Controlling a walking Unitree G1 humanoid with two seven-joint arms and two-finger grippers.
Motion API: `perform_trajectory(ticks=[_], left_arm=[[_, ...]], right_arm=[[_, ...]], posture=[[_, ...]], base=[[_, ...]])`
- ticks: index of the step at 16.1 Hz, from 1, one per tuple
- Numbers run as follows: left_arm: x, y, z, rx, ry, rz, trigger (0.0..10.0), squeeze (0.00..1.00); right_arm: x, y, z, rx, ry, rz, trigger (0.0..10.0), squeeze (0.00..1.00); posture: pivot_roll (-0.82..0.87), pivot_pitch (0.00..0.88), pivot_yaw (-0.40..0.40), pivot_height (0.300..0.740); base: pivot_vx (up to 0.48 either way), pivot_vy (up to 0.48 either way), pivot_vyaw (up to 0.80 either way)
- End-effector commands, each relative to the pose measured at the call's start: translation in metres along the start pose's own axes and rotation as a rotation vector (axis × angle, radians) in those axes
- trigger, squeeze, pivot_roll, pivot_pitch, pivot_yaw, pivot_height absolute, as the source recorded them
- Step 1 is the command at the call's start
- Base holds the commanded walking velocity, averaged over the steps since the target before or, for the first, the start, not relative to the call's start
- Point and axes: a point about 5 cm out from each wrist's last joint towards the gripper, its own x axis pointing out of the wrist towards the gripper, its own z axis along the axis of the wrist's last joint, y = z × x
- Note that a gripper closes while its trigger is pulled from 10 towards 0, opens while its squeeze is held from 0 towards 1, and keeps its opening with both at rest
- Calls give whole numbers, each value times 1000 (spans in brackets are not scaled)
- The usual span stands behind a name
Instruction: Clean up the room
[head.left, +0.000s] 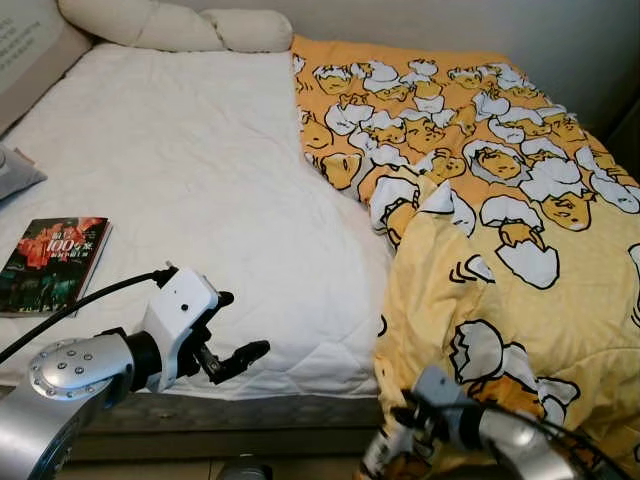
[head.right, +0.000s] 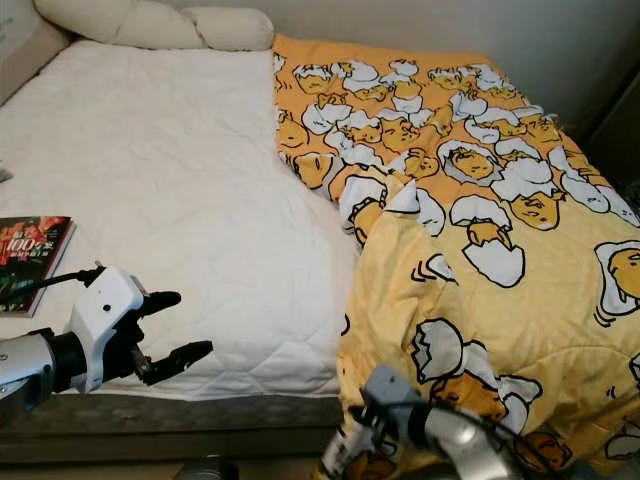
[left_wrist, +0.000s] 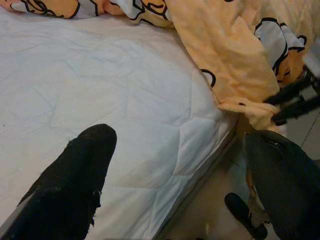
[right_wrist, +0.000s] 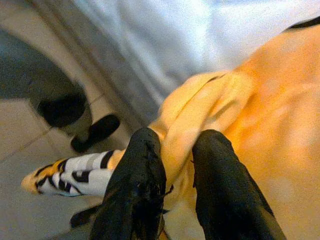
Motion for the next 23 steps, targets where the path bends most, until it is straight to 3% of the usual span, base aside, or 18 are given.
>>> perform_trajectory(ticks=[1,4,6,9,11,14,20,21,23], left_arm=[[1,0,1,17,4,-10,10000,0],[1,1,1,20,6,-12,10000,0],[0,2,1,22,9,-12,10000,0],[1,2,2,28,14,-17,10000,0],[0,3,2,30,15,-19,10000,0],[-1,4,3,40,23,-27,10000,0],[-4,1,2,37,34,-29,10000,0],[-5,0,1,32,35,-29,10000,0],[-6,-1,0,29,37,-26,10000,0]], right_arm=[[-4,-12,10,19,-79,-39,10000,1000],[2,-18,52,-17,-251,-54,10000,1000],[11,-21,69,-28,-283,-116,10000,1000],[42,-37,93,50,-200,-342,10000,1000],[50,-39,100,80,-171,-386,10000,1000],[77,-34,128,141,-92,-489,10000,1000],[85,-34,132,67,80,-677,10000,1000],[88,-31,136,81,59,-681,10000,0],[90,-26,140,66,10,-695,10000,0]], posture=[[258,17,-47,740],[263,21,-46,740],[267,25,-43,740],[279,36,-28,740],[284,38,-21,740],[302,47,-12,740],[324,67,-25,740],[327,69,-28,740],[327,70,-30,740]], base=[[0,0,0],[0,0,0],[0,0,0],[0,0,0],[0,0,0],[0,0,0],[0,0,0],[0,0,0],[0,0,0]])
